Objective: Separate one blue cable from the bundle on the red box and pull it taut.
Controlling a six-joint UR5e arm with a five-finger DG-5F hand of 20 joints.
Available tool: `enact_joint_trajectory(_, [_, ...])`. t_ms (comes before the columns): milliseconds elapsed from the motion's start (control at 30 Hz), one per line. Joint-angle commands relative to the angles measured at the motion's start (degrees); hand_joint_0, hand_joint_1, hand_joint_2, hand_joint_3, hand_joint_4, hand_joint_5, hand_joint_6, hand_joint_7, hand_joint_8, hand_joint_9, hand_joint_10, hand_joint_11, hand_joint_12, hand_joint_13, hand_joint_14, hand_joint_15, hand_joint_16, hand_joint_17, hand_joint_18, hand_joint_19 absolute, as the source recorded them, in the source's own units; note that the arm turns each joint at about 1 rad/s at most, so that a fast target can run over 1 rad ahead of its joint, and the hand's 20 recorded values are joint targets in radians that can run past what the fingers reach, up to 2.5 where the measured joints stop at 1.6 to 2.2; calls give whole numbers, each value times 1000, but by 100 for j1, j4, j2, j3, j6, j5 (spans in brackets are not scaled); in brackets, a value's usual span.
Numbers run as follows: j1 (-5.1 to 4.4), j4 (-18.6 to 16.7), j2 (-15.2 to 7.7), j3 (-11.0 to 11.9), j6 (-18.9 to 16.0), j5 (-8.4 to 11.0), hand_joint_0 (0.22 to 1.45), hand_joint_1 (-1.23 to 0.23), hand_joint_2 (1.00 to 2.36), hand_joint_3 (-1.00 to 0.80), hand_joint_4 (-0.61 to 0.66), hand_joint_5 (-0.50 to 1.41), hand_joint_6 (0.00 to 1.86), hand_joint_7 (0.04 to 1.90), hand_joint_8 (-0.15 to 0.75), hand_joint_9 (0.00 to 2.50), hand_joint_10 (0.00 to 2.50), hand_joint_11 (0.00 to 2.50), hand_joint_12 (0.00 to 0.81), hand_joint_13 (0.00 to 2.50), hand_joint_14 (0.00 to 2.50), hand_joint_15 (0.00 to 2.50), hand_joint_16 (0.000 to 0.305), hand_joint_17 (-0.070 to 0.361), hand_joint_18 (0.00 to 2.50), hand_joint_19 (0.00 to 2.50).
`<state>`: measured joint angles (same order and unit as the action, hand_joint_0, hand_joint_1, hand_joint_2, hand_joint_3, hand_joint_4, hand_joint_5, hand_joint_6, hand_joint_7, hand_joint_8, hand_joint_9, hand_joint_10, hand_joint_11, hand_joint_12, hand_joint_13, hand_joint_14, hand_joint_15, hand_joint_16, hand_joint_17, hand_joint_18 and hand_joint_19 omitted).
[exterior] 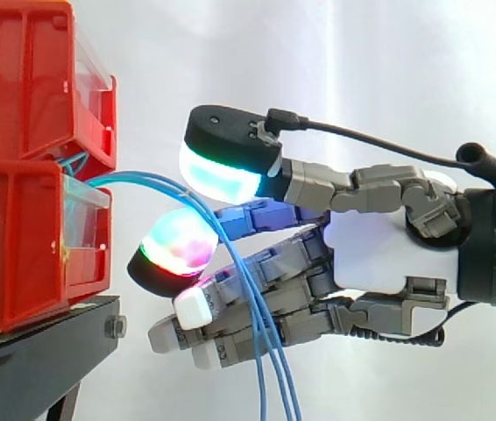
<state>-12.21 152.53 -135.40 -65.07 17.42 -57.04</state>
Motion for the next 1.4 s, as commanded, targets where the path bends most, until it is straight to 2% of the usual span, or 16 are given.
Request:
enact_joint_trajectory(0, [26, 40, 5, 12, -2, 0, 531, -481, 1001, -484, 200, -113, 751, 1101, 382, 984, 12, 466, 419, 596, 7, 214, 50, 113, 510, 238])
enact_joint_trajectory(233, [88, 128, -4, 12, 7, -9, 547, -479, 1003, -466, 200, -109, 727, 1141, 381, 982, 15, 472, 415, 594, 7, 213, 50, 112, 501, 243])
enact_joint_trajectory(367, [132, 259, -4, 12, 7, -9, 551, -541, 1003, -455, 205, -112, 725, 1153, 382, 979, 12, 474, 416, 595, 7, 208, 50, 112, 508, 243])
enact_joint_trajectory(700, [176, 295, -4, 12, 60, 9, 566, -588, 1005, -427, 218, -118, 757, 1136, 381, 976, 12, 488, 413, 597, 7, 210, 49, 110, 525, 249])
enact_joint_trajectory(1000, [176, 277, -4, 12, 473, 97, 569, -588, 1005, -435, 225, -119, 765, 1115, 380, 977, 14, 481, 415, 602, 7, 207, 49, 110, 532, 245])
enact_joint_trajectory(1200, [176, 259, 5, 12, 517, 132, 576, -633, 1016, -249, 211, -140, 847, 1172, 389, 971, 13, 512, 414, 605, 6, 202, 48, 108, 551, 251])
enact_joint_trajectory(1367, [167, 295, 5, 56, 491, 105, 581, -694, 1015, -186, 210, -143, 876, 1155, 399, 975, 14, 533, 425, 616, 6, 209, 51, 114, 583, 235])
